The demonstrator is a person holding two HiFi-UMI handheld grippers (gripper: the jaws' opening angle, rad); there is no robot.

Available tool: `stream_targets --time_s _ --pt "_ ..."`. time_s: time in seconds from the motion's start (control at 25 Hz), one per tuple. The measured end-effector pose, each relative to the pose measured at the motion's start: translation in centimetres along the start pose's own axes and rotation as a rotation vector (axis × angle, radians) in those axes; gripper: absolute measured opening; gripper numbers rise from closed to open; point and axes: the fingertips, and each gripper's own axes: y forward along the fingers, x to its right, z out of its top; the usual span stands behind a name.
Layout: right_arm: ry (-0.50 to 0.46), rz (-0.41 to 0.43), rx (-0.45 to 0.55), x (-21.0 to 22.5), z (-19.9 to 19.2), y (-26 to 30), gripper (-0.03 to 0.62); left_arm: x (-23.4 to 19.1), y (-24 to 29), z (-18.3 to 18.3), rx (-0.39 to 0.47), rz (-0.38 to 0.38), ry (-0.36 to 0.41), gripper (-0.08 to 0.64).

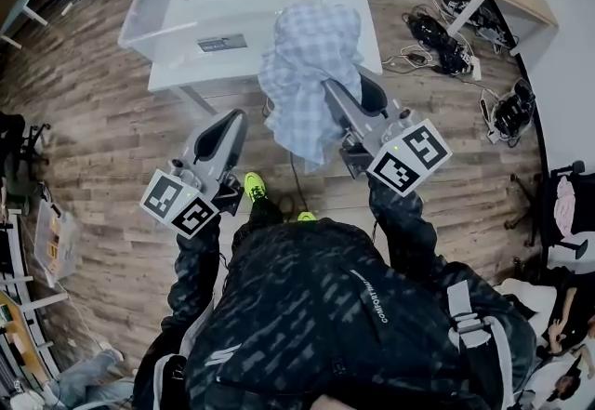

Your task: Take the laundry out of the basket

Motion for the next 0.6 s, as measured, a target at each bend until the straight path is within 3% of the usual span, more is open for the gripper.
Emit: stream_targets --time_s 0.6 --pt "-0.006 0.013 -0.009 0.19 -0.69 0.67 0.115 -0.55 0.46 0.26 0.005 0.001 0.018 0.009"
